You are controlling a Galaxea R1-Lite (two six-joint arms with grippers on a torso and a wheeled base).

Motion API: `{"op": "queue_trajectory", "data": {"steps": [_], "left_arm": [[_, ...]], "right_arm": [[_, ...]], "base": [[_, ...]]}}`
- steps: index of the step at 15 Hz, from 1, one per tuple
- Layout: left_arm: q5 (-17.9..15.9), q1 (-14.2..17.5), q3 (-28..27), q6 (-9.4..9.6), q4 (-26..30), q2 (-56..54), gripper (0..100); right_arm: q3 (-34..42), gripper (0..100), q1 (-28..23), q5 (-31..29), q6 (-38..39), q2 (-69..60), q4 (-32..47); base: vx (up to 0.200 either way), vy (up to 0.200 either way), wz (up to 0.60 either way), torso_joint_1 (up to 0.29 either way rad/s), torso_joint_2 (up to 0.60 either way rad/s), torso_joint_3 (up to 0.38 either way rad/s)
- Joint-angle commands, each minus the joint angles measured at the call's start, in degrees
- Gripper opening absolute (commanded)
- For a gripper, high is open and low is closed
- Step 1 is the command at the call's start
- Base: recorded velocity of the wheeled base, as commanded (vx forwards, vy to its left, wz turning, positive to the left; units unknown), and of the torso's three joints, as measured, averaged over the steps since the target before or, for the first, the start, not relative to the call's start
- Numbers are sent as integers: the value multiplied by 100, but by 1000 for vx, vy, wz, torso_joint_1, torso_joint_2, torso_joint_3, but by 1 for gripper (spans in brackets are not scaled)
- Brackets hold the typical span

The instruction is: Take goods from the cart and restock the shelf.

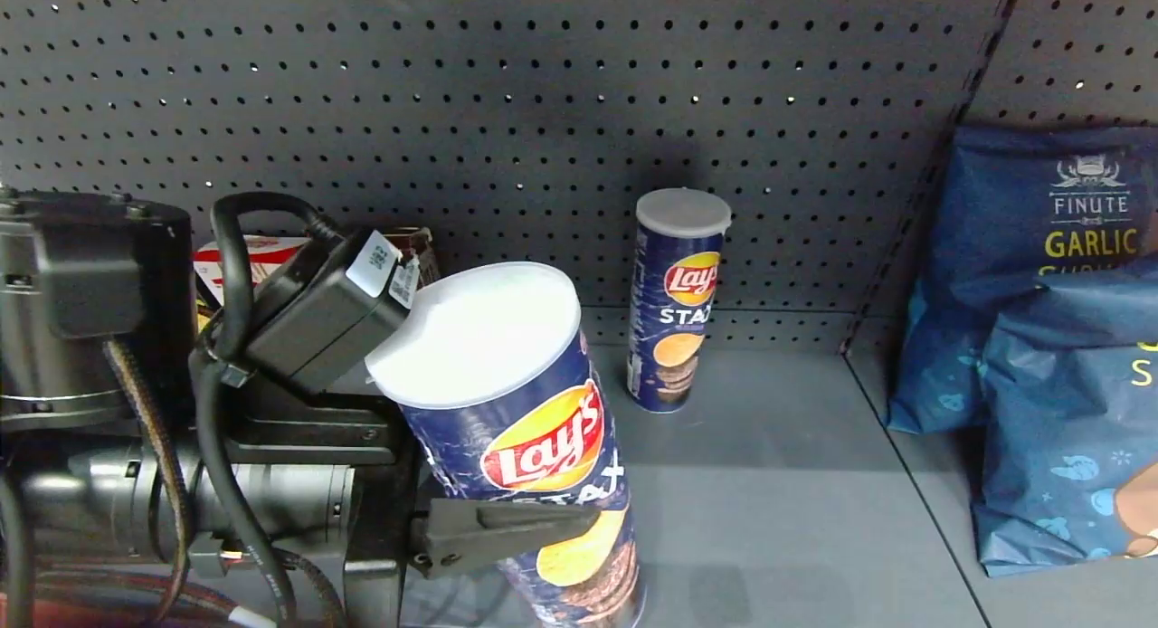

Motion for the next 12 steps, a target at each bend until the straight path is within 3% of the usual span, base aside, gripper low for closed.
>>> {"op": "queue_trajectory", "data": {"steps": [1, 3, 5, 12], "left_arm": [[-1, 7, 14, -1, -8, -7, 0], [8, 16, 5, -1, -8, -7, 0], [8, 34, 14, -1, -8, 2, 0], [34, 122, 32, -1, -25, -24, 0]], "right_arm": [[0, 100, 4, 0, -1, 7, -10], [0, 100, 4, 0, -1, 7, -1], [0, 100, 4, 0, -1, 7, -1], [0, 100, 4, 0, -1, 7, -1]], "base": [[0, 0, 0, 0, 0, 0], [0, 0, 0, 0, 0, 0], [0, 0, -600, 7, 2, 2], [0, 0, 0, 0, 0, 0]]}}
